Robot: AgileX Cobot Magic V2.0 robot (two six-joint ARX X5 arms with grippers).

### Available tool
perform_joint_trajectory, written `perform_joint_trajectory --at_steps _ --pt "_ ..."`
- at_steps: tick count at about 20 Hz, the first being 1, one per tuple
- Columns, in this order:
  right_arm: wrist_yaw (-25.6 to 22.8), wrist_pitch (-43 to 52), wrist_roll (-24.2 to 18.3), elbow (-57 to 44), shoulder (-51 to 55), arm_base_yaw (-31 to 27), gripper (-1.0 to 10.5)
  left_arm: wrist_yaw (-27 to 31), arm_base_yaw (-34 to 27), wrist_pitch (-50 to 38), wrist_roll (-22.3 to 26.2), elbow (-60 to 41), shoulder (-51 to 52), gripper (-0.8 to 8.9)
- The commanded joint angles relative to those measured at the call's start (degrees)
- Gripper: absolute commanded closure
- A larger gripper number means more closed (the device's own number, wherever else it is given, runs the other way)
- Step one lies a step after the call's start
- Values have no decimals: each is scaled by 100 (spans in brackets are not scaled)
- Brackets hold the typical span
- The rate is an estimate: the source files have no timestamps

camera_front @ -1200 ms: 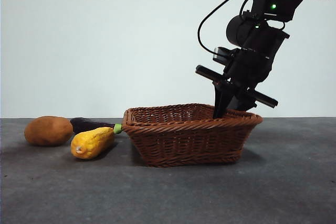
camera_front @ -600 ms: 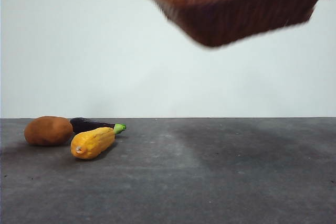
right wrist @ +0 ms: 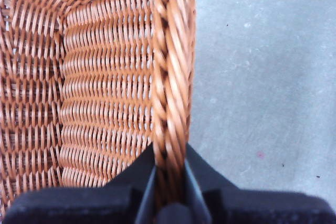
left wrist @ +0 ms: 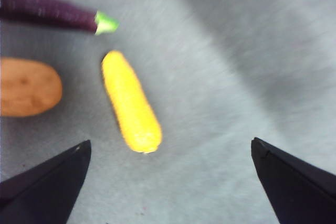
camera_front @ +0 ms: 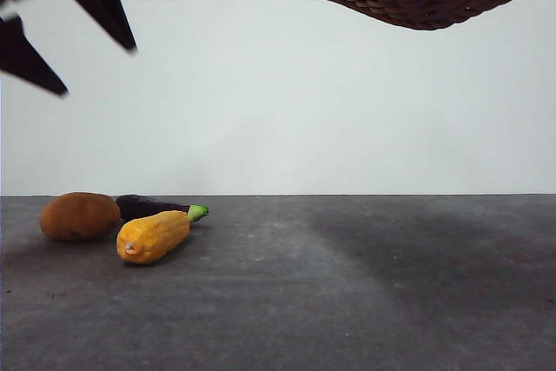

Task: Help me put the vegetables on the table into the basket

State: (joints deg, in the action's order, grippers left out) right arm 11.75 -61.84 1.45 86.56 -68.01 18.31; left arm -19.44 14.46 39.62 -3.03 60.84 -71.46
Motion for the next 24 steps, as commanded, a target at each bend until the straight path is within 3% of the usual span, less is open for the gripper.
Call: perform_joint_trajectory --at_steps 1,3,9,12,22,24 --pt "20 103 -11 9 37 2 958 258 240 -402 -282 15 -525 252" --pt "20 98 -11 9 37 2 958 492 433 -680 -341 140 -1014 252" --pt "17 50 -46 9 37 2 958 933 662 -365 -417 1233 -2398 252" --pt "13 52 -85 9 37 2 958 1226 662 -142 -442 1298 -2734 253" --pt "-20 179 -175 9 35 2 958 1217 658 105 -599 1298 -3560 253" --pt "-22 184 -181 9 35 2 958 1207 660 103 -599 1298 -3637 308"
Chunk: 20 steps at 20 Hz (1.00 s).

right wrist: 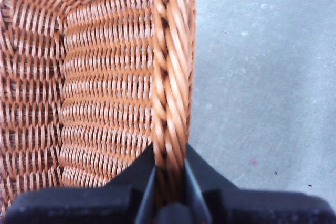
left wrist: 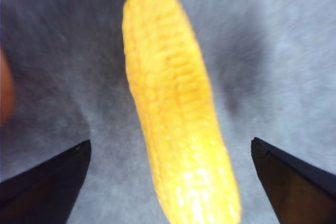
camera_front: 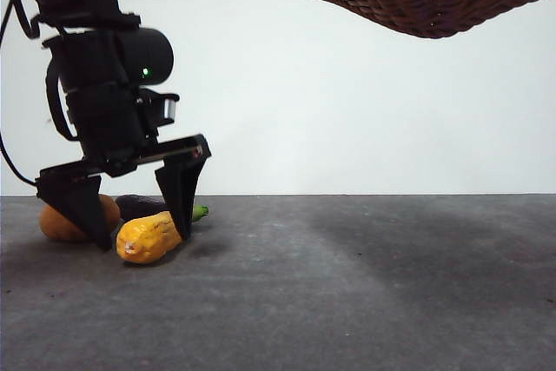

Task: Help me put the vegetables on the table into the basket

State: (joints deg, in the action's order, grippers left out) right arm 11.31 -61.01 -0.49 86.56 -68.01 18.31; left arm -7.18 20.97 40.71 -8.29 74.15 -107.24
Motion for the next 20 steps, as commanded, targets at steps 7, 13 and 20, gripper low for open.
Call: perform_joint_trajectory --at_steps 7,13,20 --pt "22 103 -24 7 24 2 958 -72 96 -103 -50 -33 -92 762" --pt "17 92 -72 7 -37 0 958 -424 109 -63 133 -33 -33 822" --pt "-133 81 -116 7 -649 0 958 -522 109 299 870 -33 1397 822"
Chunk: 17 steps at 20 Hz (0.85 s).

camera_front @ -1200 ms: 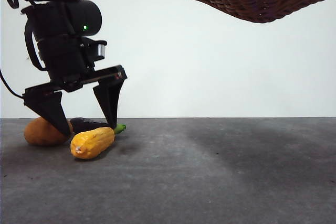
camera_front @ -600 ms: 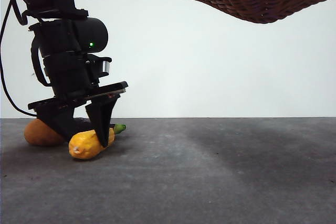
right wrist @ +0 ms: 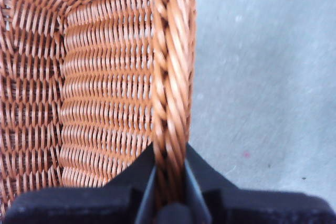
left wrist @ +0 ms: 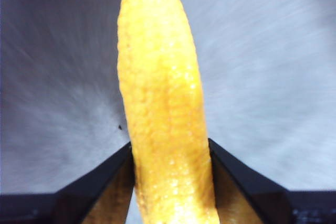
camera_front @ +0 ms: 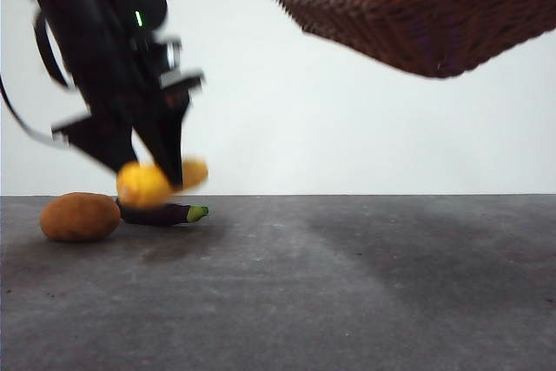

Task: Help me put the vegetables on the table into the basket

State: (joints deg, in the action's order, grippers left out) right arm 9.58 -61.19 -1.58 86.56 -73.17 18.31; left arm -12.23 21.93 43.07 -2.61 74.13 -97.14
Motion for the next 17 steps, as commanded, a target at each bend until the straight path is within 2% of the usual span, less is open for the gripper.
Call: perform_joint_trajectory --at_steps 1,7,10,11,14,17 --pt "39 125 -7 7 -280 0 958 -20 13 90 343 -31 715 822" --pt "133 367 74 4 -1239 0 959 -129 173 553 590 -33 2621 822" --pt "734 802 310 4 -1672 11 959 -643 544 664 514 -33 3169 822" --pt "892 907 350 4 -1770 17 958 -629 761 684 520 -33 3228 822" --pt "951 887 350 4 -1930 107 958 -487 1419 601 549 -33 3130 821" --pt "1019 872 348 4 -1961 286 958 -402 2173 131 883 -33 2575 822"
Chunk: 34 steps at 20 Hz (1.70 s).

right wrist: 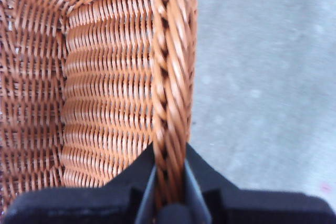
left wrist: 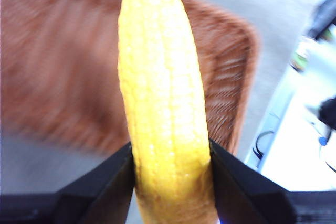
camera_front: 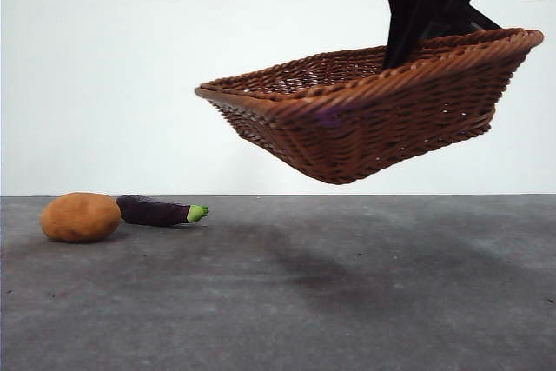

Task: Help me put the vegetables on the table into the basket

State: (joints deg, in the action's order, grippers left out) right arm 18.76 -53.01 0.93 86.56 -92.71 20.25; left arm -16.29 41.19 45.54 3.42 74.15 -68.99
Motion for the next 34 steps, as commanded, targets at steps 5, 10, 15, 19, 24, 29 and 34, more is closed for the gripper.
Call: perform_joint_trajectory --at_steps 5,10,15,19,24,29,34 --pt "116 -83 44 4 -7 345 958 361 804 -173 1235 -35 -1480 822" --pt "122 -98 35 4 -7 498 958 555 831 -358 1335 -35 -1838 819" --pt "122 -59 44 4 -7 529 958 238 874 -247 1357 -35 -1838 610" --pt "125 -59 50 4 -7 529 958 234 876 7 1335 -35 -1838 360" --pt "120 -101 28 4 -7 568 958 90 872 -68 1158 -22 -1832 359" --pt "-13 -107 -87 4 -4 297 958 282 378 595 765 525 -1349 359" --pt "55 -358 -402 4 -2 -225 958 1344 -824 863 850 1241 -579 360"
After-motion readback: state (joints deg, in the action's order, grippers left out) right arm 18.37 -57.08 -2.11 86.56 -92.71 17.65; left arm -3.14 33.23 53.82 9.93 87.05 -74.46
